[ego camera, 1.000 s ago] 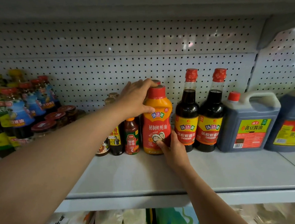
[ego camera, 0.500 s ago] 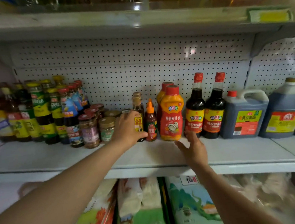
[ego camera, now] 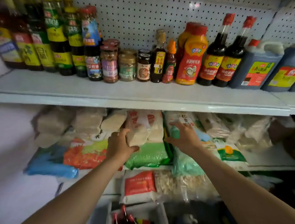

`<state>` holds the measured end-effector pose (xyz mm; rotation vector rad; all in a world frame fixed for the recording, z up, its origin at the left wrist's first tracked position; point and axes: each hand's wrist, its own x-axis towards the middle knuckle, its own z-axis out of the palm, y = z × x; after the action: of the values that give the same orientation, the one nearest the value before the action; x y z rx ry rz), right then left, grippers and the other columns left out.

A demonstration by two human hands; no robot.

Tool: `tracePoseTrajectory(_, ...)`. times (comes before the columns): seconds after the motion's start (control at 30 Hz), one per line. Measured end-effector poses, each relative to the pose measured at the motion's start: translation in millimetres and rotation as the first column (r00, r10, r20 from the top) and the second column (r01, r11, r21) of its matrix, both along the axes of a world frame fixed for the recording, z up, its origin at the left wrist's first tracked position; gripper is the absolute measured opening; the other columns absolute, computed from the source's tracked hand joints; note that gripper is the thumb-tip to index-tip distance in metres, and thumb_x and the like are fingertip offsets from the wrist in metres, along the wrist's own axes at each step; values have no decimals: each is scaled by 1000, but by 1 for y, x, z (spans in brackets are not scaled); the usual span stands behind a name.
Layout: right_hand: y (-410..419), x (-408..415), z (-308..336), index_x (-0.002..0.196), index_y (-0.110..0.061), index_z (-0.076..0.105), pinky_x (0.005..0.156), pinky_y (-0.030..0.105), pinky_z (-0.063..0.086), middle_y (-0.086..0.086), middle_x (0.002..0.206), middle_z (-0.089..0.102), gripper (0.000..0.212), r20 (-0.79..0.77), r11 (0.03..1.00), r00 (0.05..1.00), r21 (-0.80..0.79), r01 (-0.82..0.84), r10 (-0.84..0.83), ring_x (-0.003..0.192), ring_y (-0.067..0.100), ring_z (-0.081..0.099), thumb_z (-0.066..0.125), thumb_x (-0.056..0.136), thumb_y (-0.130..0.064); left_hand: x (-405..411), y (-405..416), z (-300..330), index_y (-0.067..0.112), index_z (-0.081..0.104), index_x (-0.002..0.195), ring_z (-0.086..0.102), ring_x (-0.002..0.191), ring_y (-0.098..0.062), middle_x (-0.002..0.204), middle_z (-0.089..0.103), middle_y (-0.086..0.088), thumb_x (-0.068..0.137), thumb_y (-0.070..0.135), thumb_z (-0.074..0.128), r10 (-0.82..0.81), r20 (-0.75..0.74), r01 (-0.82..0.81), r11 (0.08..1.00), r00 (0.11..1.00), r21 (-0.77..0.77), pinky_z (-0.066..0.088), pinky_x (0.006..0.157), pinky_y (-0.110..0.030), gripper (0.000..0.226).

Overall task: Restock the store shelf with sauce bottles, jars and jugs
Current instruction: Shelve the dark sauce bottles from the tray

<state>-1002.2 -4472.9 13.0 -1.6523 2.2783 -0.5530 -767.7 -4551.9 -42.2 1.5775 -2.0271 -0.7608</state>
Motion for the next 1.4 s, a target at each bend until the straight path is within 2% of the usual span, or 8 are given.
tracePoseTrajectory(0.27, 28, 46, -92, 141, -25, 51, 92, 32, 46, 7, 134, 62, 70, 84, 970, 994, 228, -87, 70, 120, 28, 58, 80, 81, -44, 57, 53, -88, 29, 51, 132, 49, 119, -30, 125, 55, -8, 67, 43, 87, 97, 9, -96, 973, 995, 208, 44, 95, -39, 76)
tracePoseTrajectory(0.43, 41, 60, -171, 137, -25, 54, 83, 28, 41, 3, 131, 63, 64, 175, 912, 982, 389, -131, 66, 115, 24, 59, 79, 81, -42, 75, 70, -154, 23, 48, 137, 46, 123, -30, 129, 53, -11, 71, 43, 83, 158, 80, -176, 919, 984, 354, 42, 99, -40, 77)
tracePoseTrajectory(0.57, 61, 63, -257, 136, -22, 55, 83, 27, 41, 5, 136, 60, 55, 259, 828, 966, 537, -159, 17, 119, 23, 57, 73, 88, -39, 80, 89, -236, 19, 48, 136, 50, 121, -29, 130, 56, -9, 73, 47, 82, 167, 116, -202, 852, 979, 482, 44, 97, -39, 77)
tracePoseTrajectory(0.87, 82, 56, -466, 132, -9, 57, 102, 39, 45, 12, 131, 61, 43, 219, 631, 975, 763, -145, -41, 122, 32, 57, 58, 99, -37, 73, 146, -439, 19, 48, 137, 55, 121, -25, 133, 57, -8, 80, 45, 77, 242, 159, -282, 656, 957, 700, 40, 90, -31, 69)
tracePoseTrajectory(1.07, 93, 58, -602, 109, -14, 64, 76, 31, 47, 7, 110, 67, 24, 240, 613, 970, 774, -162, -46, 99, 27, 62, 61, 96, -34, 67, 171, -564, 12, 50, 133, 51, 98, -13, 113, 56, -1, 84, 42, 75, 392, 127, -337, 532, 911, 777, 42, 86, -29, 63)
tracePoseTrajectory(1.17, 99, 59, -667, 93, -26, 57, 57, 18, 33, -6, 90, 60, 20, 270, 631, 960, 757, -169, -67, 82, 15, 60, 61, 94, -45, 68, 178, -621, 13, 49, 133, 50, 100, -11, 110, 51, 6, 84, 42, 74, 425, 133, -357, 506, 895, 786, 42, 90, -30, 62)
tracePoseTrajectory(1.3, 104, 58, -720, 120, -25, 63, 77, 29, 42, -6, 102, 61, 34, 313, 637, 927, 762, -116, -205, 89, 12, 54, 66, 93, -45, 65, 186, -685, 24, 56, 117, 64, 101, -11, 111, 67, 7, 78, 52, 76, 460, 58, -329, 535, 886, 778, 51, 95, -40, 52)
tracePoseTrajectory(1.4, 104, 54, -749, 134, -21, 57, 93, 38, 48, -1, 123, 61, 46, 300, 621, 930, 776, -109, -212, 110, 21, 58, 65, 94, -42, 47, 184, -710, 27, 55, 117, 62, 98, -1, 108, 67, 10, 86, 41, 73, 465, -26, -276, 569, 885, 775, 51, 84, -16, 38)
